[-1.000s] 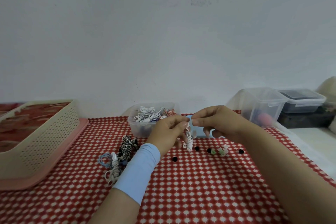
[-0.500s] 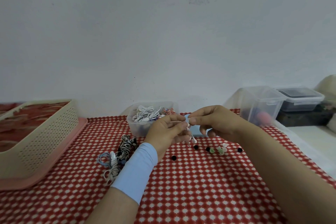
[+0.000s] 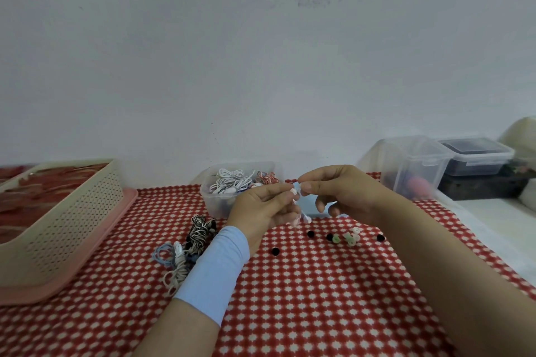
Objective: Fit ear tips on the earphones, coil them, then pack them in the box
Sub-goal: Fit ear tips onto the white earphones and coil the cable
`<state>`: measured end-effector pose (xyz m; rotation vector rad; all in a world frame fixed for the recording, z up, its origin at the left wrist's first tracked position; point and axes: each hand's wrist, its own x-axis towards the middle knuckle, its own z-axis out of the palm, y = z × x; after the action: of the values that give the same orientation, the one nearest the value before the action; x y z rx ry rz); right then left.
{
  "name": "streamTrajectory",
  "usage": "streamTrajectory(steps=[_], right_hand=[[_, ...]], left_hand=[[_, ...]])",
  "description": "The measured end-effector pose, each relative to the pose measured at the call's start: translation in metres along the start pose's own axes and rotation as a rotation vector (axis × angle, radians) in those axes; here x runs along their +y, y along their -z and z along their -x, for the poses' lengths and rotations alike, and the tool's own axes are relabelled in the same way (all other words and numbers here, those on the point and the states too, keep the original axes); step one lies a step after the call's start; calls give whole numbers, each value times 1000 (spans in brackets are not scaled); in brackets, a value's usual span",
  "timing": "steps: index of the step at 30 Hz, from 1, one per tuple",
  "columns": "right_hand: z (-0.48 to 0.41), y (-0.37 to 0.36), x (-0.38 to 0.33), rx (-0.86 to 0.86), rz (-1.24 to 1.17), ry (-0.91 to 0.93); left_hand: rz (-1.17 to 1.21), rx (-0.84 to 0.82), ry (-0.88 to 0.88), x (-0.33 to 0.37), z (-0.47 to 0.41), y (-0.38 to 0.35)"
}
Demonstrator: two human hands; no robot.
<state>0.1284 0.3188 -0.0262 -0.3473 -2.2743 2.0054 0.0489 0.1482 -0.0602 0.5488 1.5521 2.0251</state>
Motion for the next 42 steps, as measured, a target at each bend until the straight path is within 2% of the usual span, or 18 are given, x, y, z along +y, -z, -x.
streamTrajectory(steps=[8,22,30,37,42], right_hand=[[-1,-2,1,-125,-84,-73],[-2,0,-1,-111,-28,-95],[-4,2,1,-165,-103,-95],[0,-1,-2,-134,38,-36],[1,0,-2,-135,46,-14]], left_hand=[[-33,-57,3,-1,1,1],[-55,-75,-3,-2,-1,8],[-88,-97,-17,-3,-1,10],[-121,-98,-22,-4,-2,14],[-123,-115,-20,-4,-1,13]])
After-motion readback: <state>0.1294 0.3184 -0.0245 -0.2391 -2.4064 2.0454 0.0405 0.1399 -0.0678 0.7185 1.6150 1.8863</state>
